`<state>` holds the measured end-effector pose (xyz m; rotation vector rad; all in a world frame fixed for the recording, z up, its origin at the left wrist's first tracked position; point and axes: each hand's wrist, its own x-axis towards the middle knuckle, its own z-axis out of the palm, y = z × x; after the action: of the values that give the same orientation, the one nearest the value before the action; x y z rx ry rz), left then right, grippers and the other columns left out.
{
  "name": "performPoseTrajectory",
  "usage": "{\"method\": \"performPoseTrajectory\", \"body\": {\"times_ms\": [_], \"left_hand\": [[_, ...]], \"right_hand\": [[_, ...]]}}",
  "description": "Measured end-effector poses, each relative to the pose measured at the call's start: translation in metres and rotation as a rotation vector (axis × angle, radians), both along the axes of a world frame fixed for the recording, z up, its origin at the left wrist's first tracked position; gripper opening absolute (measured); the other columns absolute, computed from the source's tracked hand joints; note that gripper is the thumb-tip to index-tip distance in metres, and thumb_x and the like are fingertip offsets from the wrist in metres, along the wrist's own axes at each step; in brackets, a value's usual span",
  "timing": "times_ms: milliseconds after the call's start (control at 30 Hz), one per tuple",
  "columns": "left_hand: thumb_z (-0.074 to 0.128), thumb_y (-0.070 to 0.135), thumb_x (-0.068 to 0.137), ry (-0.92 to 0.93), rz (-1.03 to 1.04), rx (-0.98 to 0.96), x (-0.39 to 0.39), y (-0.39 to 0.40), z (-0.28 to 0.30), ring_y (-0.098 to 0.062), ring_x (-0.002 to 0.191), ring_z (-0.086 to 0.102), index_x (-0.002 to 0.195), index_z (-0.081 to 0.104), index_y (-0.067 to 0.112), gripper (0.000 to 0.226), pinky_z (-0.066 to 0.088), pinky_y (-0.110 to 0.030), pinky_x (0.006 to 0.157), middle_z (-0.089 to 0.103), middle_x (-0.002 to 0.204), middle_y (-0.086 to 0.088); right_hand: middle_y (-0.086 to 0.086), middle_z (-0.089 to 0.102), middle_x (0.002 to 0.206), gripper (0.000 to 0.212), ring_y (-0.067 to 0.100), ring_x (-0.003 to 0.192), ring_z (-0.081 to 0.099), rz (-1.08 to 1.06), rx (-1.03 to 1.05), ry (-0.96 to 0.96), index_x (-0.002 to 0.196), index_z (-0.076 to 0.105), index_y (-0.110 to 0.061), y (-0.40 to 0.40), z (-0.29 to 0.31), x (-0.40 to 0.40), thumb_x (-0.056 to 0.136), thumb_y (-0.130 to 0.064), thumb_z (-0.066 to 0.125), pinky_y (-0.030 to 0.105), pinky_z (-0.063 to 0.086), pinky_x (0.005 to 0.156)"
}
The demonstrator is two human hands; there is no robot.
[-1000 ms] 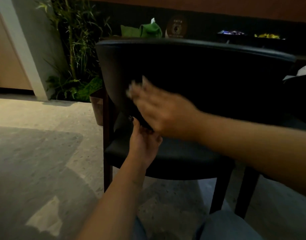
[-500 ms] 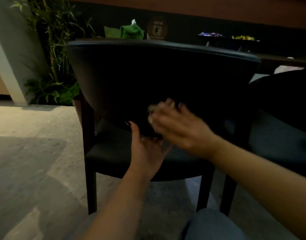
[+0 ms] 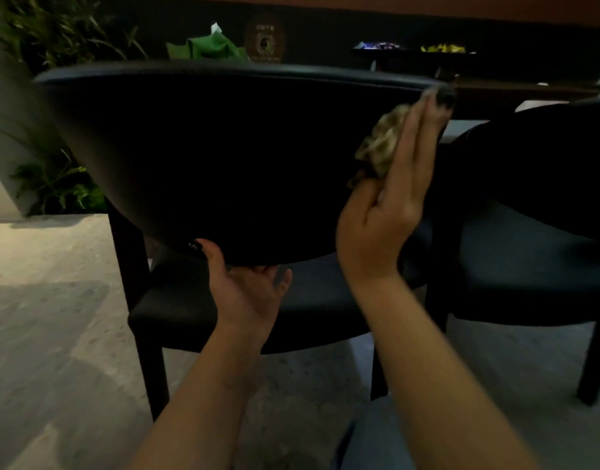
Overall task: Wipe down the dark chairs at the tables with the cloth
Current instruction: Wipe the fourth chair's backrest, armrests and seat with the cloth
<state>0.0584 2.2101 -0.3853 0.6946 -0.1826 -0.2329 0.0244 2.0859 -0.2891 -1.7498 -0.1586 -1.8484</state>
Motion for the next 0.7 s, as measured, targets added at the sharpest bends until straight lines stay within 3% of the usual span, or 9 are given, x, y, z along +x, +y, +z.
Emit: {"method": "performPoseTrajectory", "body": {"times_ms": [133, 200, 267, 333, 400, 433, 533, 633, 700], "left_hand": [[0.033, 0.086, 0.075, -0.03, -0.038, 0.046, 0.002, 0.009, -0.003, -0.021, 0.12, 0.06, 0.127, 0.062, 0.03, 0.081, 0.034, -0.047, 0.103, 0.064, 0.13, -0.001], [0.026, 0.078, 0.085, -0.067, -0.027, 0.19, 0.004, 0.017, -0.014, -0.021, 0.119, 0.061, 0.128, 0.058, 0.024, 0.077, 0.038, -0.045, 0.101, 0.067, 0.125, -0.003], [0.024, 0.06, 0.094, -0.149, 0.067, 0.52, -0.002, 0.026, -0.037, -0.015, 0.119, 0.06, 0.121, 0.06, 0.019, 0.06, 0.039, -0.043, 0.105, 0.07, 0.118, 0.0], [0.037, 0.043, 0.098, -0.356, 0.23, 1.014, -0.01, 0.042, -0.072, -0.001, 0.127, 0.048, 0.127, 0.058, 0.023, 0.041, 0.032, -0.038, 0.113, 0.06, 0.133, 0.003], [0.046, 0.032, 0.099, -0.64, 0.31, 1.493, -0.011, 0.06, -0.105, -0.005, 0.144, 0.02, 0.143, 0.045, 0.019, 0.046, 0.011, -0.035, 0.12, 0.036, 0.154, 0.001], [0.048, 0.029, 0.099, -0.756, 0.318, 1.617, -0.01, 0.065, -0.116, -0.007, 0.148, 0.008, 0.148, 0.037, 0.017, 0.052, 0.002, -0.036, 0.121, 0.026, 0.157, 0.004], [0.048, 0.028, 0.1, -0.836, 0.297, 1.691, -0.005, 0.067, -0.124, -0.009, 0.149, -0.004, 0.151, 0.027, 0.018, 0.057, -0.009, -0.035, 0.119, 0.015, 0.158, 0.009], [0.051, 0.026, 0.099, -0.855, 0.274, 1.705, -0.002, 0.068, -0.123, -0.009, 0.149, -0.006, 0.152, 0.023, 0.02, 0.06, -0.012, -0.034, 0.117, 0.012, 0.158, 0.012], [0.055, 0.021, 0.097, -0.86, 0.252, 1.683, -0.002, 0.07, -0.124, -0.008, 0.149, -0.007, 0.152, 0.023, 0.02, 0.063, -0.015, -0.031, 0.117, 0.012, 0.159, 0.012]], "right_hand": [[0.029, 0.031, 0.146, 0.044, 0.038, 0.141, 0.024, 0.074, 0.059, 0.255, 0.134, 0.039, 0.016, -0.005, -0.094, -0.014, 0.091, 0.012, 0.038, 0.038, 0.021, 0.118], [0.018, 0.039, 0.147, 0.047, 0.028, 0.14, 0.033, 0.102, 0.232, 0.44, 0.135, 0.045, 0.007, -0.026, -0.137, -0.022, 0.089, 0.013, 0.041, 0.032, 0.027, 0.116], [0.011, 0.044, 0.144, 0.05, 0.023, 0.135, 0.04, 0.09, 0.383, 0.593, 0.135, 0.049, 0.0, -0.052, -0.165, -0.025, 0.088, 0.016, 0.044, 0.029, 0.029, 0.113], [0.01, 0.048, 0.141, 0.048, 0.02, 0.132, 0.043, 0.069, 0.38, 0.7, 0.133, 0.052, -0.001, -0.076, -0.176, -0.023, 0.088, 0.015, 0.045, 0.017, 0.029, 0.111], [0.011, 0.047, 0.141, 0.047, 0.019, 0.133, 0.04, 0.054, 0.299, 0.824, 0.132, 0.052, -0.001, -0.095, -0.183, -0.015, 0.088, 0.013, 0.045, 0.006, 0.022, 0.108], [0.012, 0.045, 0.143, 0.047, 0.019, 0.136, 0.035, 0.054, 0.249, 0.908, 0.134, 0.051, -0.001, -0.103, -0.187, -0.009, 0.089, 0.012, 0.044, 0.004, 0.017, 0.107], [0.011, 0.042, 0.146, 0.043, 0.02, 0.143, 0.025, 0.021, 0.163, 1.052, 0.136, 0.048, -0.001, -0.11, -0.203, 0.002, 0.093, 0.004, 0.044, 0.006, 0.01, 0.108], [0.011, 0.046, 0.143, 0.04, 0.019, 0.138, 0.034, -0.061, 0.251, 0.972, 0.133, 0.052, -0.001, -0.095, -0.208, 0.002, 0.094, 0.002, 0.043, 0.012, 0.016, 0.111], [0.013, 0.053, 0.136, 0.037, 0.023, 0.132, 0.044, -0.075, 0.158, 0.936, 0.126, 0.058, 0.001, -0.075, -0.209, 0.001, 0.091, 0.006, 0.046, 0.018, 0.019, 0.113]]}}
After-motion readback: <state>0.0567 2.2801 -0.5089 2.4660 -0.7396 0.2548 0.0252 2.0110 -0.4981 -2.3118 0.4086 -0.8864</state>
